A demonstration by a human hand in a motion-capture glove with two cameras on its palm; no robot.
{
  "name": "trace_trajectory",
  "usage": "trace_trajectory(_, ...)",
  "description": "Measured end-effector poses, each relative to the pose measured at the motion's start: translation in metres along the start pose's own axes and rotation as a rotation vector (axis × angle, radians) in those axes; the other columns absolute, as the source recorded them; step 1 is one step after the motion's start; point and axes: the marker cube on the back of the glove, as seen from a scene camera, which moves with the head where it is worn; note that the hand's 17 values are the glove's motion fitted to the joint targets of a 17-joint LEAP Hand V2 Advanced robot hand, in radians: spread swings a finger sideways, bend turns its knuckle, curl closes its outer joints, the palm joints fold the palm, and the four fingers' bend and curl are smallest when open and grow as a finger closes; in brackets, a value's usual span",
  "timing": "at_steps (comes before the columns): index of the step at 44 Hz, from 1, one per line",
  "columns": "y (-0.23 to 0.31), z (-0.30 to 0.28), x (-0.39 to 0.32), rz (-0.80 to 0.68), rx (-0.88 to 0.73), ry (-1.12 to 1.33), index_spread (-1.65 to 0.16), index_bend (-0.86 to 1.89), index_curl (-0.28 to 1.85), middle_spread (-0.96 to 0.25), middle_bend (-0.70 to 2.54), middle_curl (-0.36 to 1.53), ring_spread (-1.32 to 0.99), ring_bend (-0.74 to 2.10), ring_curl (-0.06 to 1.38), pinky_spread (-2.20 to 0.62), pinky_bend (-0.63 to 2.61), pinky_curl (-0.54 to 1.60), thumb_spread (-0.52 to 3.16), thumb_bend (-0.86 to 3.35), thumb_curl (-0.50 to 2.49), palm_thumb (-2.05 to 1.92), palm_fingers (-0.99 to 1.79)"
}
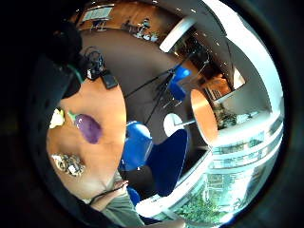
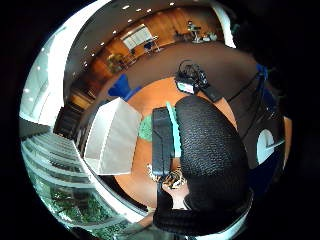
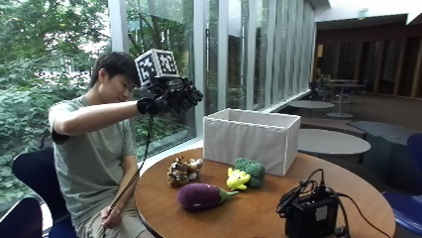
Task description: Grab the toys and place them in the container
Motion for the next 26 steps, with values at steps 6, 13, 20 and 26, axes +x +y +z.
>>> trace_trajectory(6,-0.001,0.017,0.002,0.023,-0.057,-0.039,-0.15,0.05,0.03,-0.08,0.18,0.06,-0.15,0.66,0.19,-0.18,0.80,0.24,0.84,-0.05,0.01,-0.08,0.53)
trace_trajectory(13,-0.005,0.033,0.004,0.023,-0.124,-0.069,-0.19,0.08,0.03,-0.12,0.22,0.11,-0.19,0.74,0.24,-0.21,0.88,0.30,1.13,-0.06,0.03,-0.10,0.37)
trace_trajectory(20,-0.012,0.038,0.003,-0.039,-0.167,-0.078,-0.20,0.11,0.05,-0.13,0.26,0.16,-0.20,0.78,0.25,-0.21,0.93,0.32,1.26,-0.07,0.05,-0.11,0.29)
trace_trajectory(26,-0.011,0.050,-0.005,-0.085,-0.249,-0.080,-0.21,0.12,0.08,-0.12,0.27,0.20,-0.20,0.77,0.26,-0.19,0.96,0.34,1.26,-0.08,0.06,-0.14,0.15)
